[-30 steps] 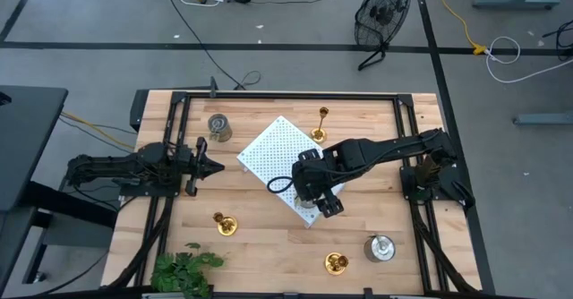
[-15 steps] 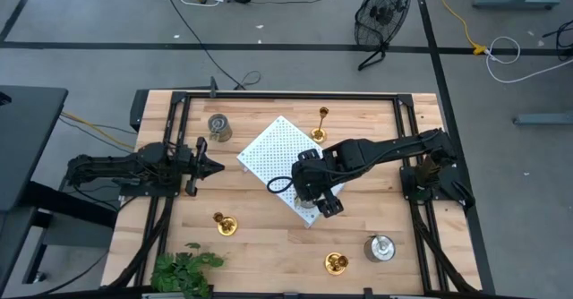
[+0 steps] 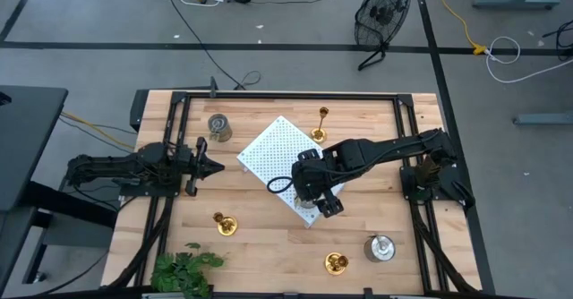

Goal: Pick & Place candle stick holders
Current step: Put the top right scented candle on the shelf

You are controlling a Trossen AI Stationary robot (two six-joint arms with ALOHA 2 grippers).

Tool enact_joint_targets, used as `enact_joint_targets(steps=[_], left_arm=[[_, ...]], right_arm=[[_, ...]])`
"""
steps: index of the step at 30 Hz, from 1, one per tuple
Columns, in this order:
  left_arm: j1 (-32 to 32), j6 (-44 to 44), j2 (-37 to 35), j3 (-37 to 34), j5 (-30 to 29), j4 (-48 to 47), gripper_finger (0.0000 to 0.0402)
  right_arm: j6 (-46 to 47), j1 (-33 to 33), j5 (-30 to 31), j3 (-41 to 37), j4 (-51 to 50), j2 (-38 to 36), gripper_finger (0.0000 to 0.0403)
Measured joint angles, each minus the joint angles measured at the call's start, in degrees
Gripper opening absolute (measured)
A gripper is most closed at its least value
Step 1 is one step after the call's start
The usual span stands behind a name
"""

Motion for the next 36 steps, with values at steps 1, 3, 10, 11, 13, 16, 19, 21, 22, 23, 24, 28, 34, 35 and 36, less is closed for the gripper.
enact_joint_targets(steps=[1,3,10,11,13,16,19,21,22,23,24,28,34,35,36], left_arm=[[0.0,0.0,0.0,0.0,0.0,0.0,0.0025],[0.0,0.0,0.0,0.0,0.0,0.0,0.0025],[0.0,0.0,0.0,0.0,0.0,0.0,0.0025],[0.0,0.0,0.0,0.0,0.0,0.0,0.0026],[0.0,0.0,0.0,0.0,0.0,0.0,0.0025],[0.0,0.0,0.0,0.0,0.0,0.0,0.0025],[0.0,0.0,0.0,0.0,0.0,0.0,0.0026],[0.0,0.0,0.0,0.0,0.0,0.0,0.0025],[0.0,0.0,0.0,0.0,0.0,0.0,0.0025],[0.0,0.0,0.0,0.0,0.0,0.0,0.0026],[0.0,0.0,0.0,0.0,0.0,0.0,0.0025],[0.0,0.0,0.0,0.0,0.0,0.0,0.0025],[0.0,0.0,0.0,0.0,0.0,0.0,0.0025],[0.0,0.0,0.0,0.0,0.0,0.0,0.0025],[0.0,0.0,0.0,0.0,0.0,0.0,0.0025]], right_arm=[[-0.2,0.0,0.0,0.0,0.0,0.0,0.0395],[-0.6,0.0,0.1,0.0,0.0,0.0,0.0396],[-1.1,0.0,0.1,0.0,-0.5,-0.1,0.0396],[-1.1,0.0,0.1,0.0,-0.5,-0.1,0.0396],[-1.1,0.0,0.1,0.0,-0.5,-0.1,0.0396],[-1.2,0.0,0.1,0.0,-0.5,-0.1,0.0396],[-1.9,0.0,0.1,0.0,0.0,-0.1,0.0396],[-0.8,0.0,0.1,0.0,-0.1,-0.1,0.0396],[-0.6,0.0,0.1,0.0,-0.1,-0.1,0.0396],[-0.6,0.0,0.1,0.0,0.0,-0.1,0.0396],[-0.6,0.0,0.1,0.0,0.0,-0.1,0.0396],[0.1,0.0,-0.2,0.0,0.3,-0.1,0.0396],[0.2,0.0,-1.5,0.0,1.6,-0.1,0.0396],[0.2,0.0,-1.5,0.0,1.6,-0.1,0.0396],[0.2,0.0,-1.5,0.0,1.7,-0.1,0.0396]])
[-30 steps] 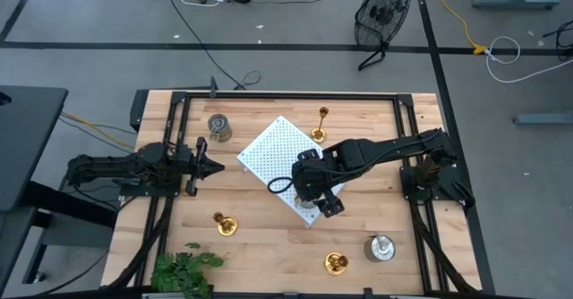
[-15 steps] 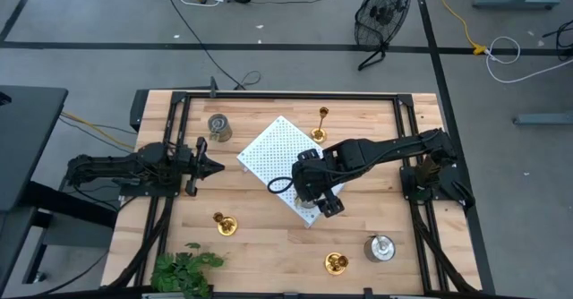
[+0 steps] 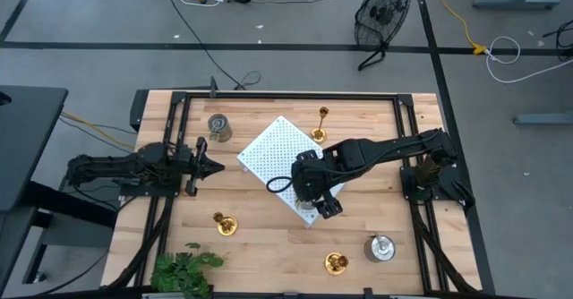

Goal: Pick & Place candle stick holders
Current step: Put the top right scented candle on the shelf

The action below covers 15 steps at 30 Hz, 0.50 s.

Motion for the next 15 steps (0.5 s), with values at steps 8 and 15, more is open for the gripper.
enact_joint_targets(steps=[8,15], left_arm=[[0.0,0.0,0.0,0.0,0.0,0.0,0.0025],[0.0,0.0,0.0,0.0,0.0,0.0,0.0026]], right_arm=[[0.4,0.0,0.0,0.0,0.3,0.0,0.0396],[1.7,0.0,0.1,0.0,0.4,0.0,0.0399]])
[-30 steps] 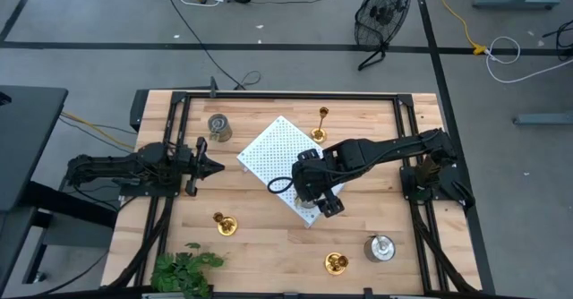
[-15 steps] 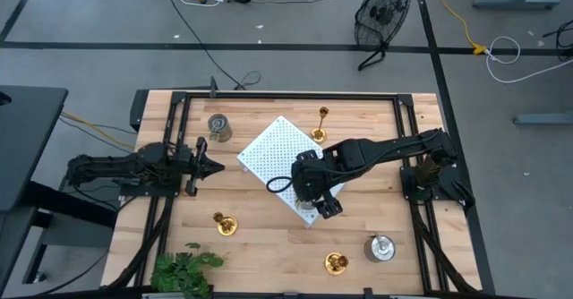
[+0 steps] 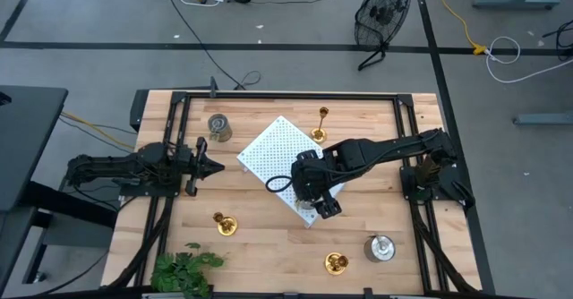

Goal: Pick & Place candle stick holders
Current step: Put the top right scented candle on the shelf, then put the bottom right scented candle on the shelf align with the other scented candle

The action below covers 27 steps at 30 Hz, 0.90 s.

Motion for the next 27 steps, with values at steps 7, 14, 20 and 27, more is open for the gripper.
enact_joint_targets(steps=[7,14,20,27], left_arm=[[0.0,0.0,0.0,0.0,0.0,0.0,0.0025],[0.0,0.0,0.0,0.0,0.0,0.0,0.0025],[0.0,0.0,0.0,0.0,0.0,0.0,0.0025],[0.0,0.0,0.0,0.0,0.0,-0.1,0.0025]], right_arm=[[-0.1,0.0,0.7,0.0,0.2,-0.3,0.04],[-0.1,0.0,0.6,0.0,1.3,-1.6,0.0399],[-0.2,0.0,0.5,0.0,2.3,-3.1,0.0399],[-0.2,-0.3,0.5,0.0,2.4,-3.3,0.0398]])
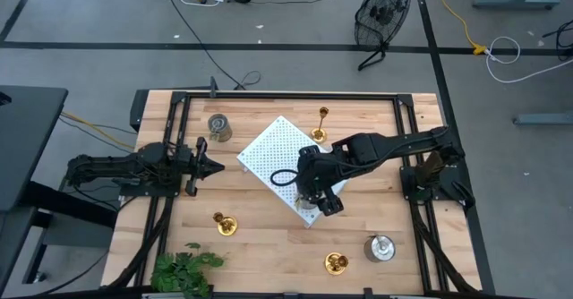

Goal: Pick & Place candle stick holders
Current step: Put the bottom right scented candle on the shelf align with the other scented candle

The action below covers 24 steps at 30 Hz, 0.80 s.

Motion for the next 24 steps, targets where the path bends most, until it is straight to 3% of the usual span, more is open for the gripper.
enact_joint_targets(steps=[13,19,24], left_arm=[[0.0,0.0,0.0,0.0,0.0,0.0,0.0025],[0.0,0.0,0.0,0.0,0.0,0.0,0.0025],[0.0,0.0,0.0,0.0,0.0,0.0,0.0025]], right_arm=[[0.8,-2.7,0.2,0.0,0.4,-2.9,0.0398],[1.5,-4.2,5.1,0.0,0.2,-3.7,0.0398],[1.3,-5.0,5.5,0.0,0.5,-3.7,0.0398]])
